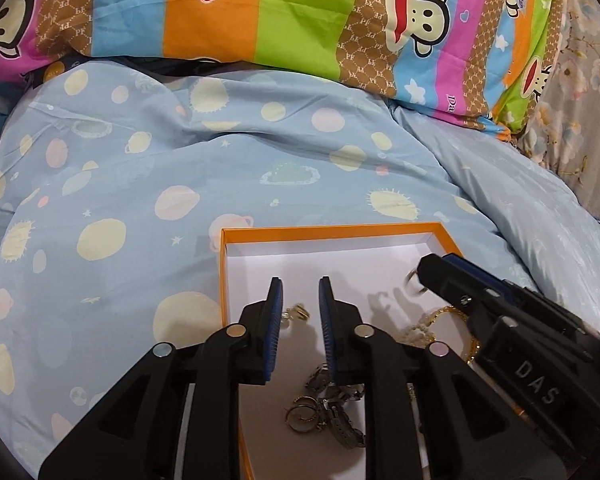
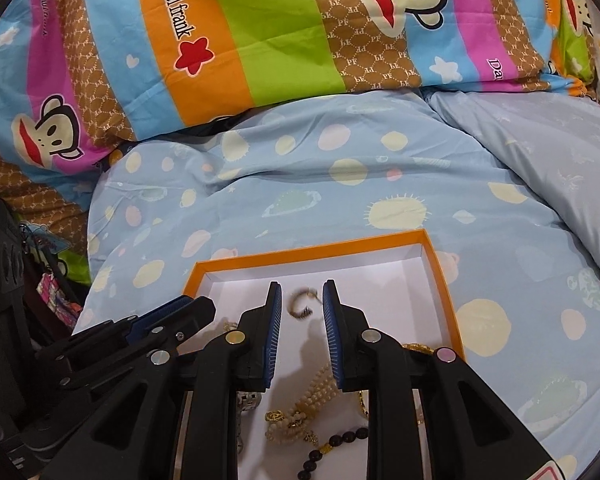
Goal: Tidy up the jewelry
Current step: 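Carry both earrings over the box and open both tools, then grasp the gold watch by its band with the right tool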
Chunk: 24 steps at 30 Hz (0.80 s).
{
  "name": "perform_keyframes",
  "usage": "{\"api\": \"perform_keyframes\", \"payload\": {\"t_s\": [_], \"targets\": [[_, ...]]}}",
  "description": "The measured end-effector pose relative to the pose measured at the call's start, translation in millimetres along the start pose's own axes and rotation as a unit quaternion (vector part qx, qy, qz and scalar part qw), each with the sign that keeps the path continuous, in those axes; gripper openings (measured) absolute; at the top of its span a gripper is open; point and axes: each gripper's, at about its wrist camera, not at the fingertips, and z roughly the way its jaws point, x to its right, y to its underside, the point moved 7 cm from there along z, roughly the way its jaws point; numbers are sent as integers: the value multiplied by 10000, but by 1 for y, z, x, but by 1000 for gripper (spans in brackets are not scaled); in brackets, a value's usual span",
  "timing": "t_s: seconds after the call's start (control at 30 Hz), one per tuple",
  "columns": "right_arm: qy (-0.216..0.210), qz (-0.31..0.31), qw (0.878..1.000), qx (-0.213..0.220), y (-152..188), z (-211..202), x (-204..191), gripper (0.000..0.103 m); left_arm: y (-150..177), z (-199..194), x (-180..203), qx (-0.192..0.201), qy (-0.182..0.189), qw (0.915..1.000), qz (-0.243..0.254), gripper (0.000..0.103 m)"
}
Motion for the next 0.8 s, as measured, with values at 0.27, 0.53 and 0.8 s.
{"api": "perform_keyframes", "payload": {"t_s": [0.27,0.53,0.8], "targets": [[-290,-91,9989,365,16,-66,4,27,6,-40,-5,263,105,9995,-105,36],[-560,-736,9957,33,104,-136,-1,44,65,-116,0,386,430,9980,251,43],[-410,-1241,9901,-522,149,-123,-11,48,143,-136,17,-17,560,9979,323,44]]}}
